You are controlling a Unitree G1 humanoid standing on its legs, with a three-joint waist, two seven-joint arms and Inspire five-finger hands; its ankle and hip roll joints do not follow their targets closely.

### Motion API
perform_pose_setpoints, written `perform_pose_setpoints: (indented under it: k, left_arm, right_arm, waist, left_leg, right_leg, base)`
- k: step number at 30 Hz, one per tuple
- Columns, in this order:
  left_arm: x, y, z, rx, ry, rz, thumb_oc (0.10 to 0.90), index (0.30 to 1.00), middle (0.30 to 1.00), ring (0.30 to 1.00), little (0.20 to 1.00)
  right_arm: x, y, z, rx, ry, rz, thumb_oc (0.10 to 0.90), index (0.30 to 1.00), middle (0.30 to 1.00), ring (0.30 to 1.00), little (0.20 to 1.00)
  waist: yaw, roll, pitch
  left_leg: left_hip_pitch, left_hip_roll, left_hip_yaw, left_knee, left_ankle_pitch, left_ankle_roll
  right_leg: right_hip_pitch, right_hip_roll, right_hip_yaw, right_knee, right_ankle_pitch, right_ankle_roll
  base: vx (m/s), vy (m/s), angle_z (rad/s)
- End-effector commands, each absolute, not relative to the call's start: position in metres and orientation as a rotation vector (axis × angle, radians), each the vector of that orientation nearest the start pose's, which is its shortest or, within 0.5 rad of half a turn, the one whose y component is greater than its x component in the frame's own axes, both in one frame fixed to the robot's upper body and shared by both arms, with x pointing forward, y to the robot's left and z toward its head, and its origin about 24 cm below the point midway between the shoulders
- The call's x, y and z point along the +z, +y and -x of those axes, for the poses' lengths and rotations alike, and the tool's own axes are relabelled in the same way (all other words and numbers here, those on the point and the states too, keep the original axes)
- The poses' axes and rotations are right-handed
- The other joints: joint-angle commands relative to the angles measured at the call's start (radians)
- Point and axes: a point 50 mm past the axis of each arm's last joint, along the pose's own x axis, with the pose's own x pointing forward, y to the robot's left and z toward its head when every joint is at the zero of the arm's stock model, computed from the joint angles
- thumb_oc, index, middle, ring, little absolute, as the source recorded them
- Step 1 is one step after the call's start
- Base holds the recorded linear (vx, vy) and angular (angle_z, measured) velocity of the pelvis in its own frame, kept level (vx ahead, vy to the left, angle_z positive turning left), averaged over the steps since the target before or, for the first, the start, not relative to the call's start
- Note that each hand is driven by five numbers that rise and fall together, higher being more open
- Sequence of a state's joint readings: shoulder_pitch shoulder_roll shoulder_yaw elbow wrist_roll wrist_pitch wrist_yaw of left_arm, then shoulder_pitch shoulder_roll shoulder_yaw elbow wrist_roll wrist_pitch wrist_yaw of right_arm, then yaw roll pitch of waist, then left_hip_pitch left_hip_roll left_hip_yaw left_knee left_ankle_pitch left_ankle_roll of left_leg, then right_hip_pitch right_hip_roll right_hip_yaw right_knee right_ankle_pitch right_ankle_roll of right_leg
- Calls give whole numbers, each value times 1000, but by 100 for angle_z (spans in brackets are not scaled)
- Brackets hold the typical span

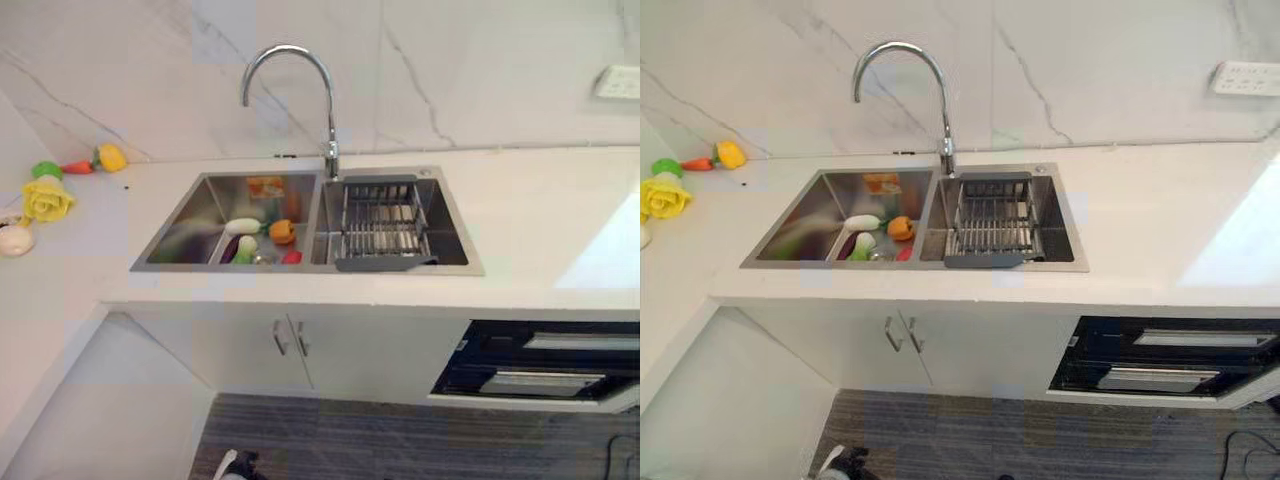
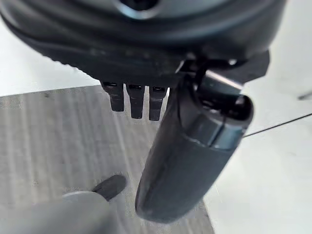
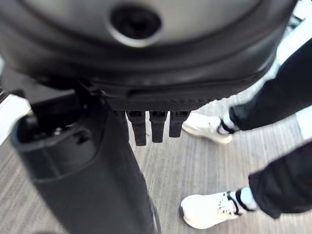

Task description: Place the dishes in the dishwasher.

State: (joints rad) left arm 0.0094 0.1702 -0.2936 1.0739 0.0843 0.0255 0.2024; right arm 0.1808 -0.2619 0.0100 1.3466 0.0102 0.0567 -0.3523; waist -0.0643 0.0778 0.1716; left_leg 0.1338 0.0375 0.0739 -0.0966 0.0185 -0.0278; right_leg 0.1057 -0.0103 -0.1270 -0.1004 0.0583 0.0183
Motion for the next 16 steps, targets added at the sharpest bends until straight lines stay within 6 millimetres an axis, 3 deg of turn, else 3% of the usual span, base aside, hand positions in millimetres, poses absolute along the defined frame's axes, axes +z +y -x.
perform_pose_setpoints:
  k: [1, 5, 7, 9, 11, 16]
  left_arm:
    - [-163, 191, -117, -95, 1160, -589, 800, 900, 900, 900, 900]
    - [-164, 188, -117, -113, 1163, -602, 800, 900, 900, 900, 900]
    - [-157, 189, -135, -101, 1095, -573, 800, 900, 900, 900, 900]
    - [-157, 190, -135, -100, 1096, -573, 800, 900, 900, 900, 900]
    - [-157, 203, -130, -85, 1109, -601, 800, 900, 900, 900, 900]
    - [-158, 205, -126, -95, 1137, -620, 800, 900, 900, 900, 900]
  right_arm:
    - [-150, -293, -37, -608, 1359, 429, 800, 900, 900, 900, 900]
    - [-152, -287, -41, -563, 1351, 442, 800, 900, 900, 900, 900]
    - [-151, -284, -59, -424, 1299, 571, 800, 900, 900, 900, 900]
    - [-151, -284, -59, -423, 1300, 571, 800, 900, 900, 900, 900]
    - [-149, -287, -68, -349, 1286, 626, 800, 900, 900, 900, 900]
    - [-151, -285, -64, -313, 1314, 628, 800, 900, 900, 900, 900]
  waist:
    - [17, -26, 1]
    - [16, -27, -3]
    - [15, -27, -9]
    - [15, -28, -9]
    - [18, -24, -13]
    - [17, -20, -21]
  left_leg:
    - [-30, -9, -27, 9, -17, -58]
    - [-26, -6, -16, 9, -18, -58]
    - [-19, -4, -2, 9, -19, -56]
    - [-19, -4, -1, 9, -20, -56]
    - [-12, -4, 6, 9, -23, -52]
    - [-5, -6, 7, 9, -26, -50]
  right_leg:
    - [7, -52, 33, 26, -81, 87]
    - [4, -48, 42, 27, -79, 87]
    - [-2, -45, 63, 27, -70, 90]
    - [-2, -45, 64, 27, -70, 90]
    - [1, -44, 72, 28, -69, 91]
    - [7, -42, 77, 29, -72, 90]
  base:
    - [0, 0, 0]
    - [-13, -2, -14]
    - [-31, 3, -9]
    - [-21, 3, -14]
    - [-33, 13, -19]
    - [-9, 10, -4]
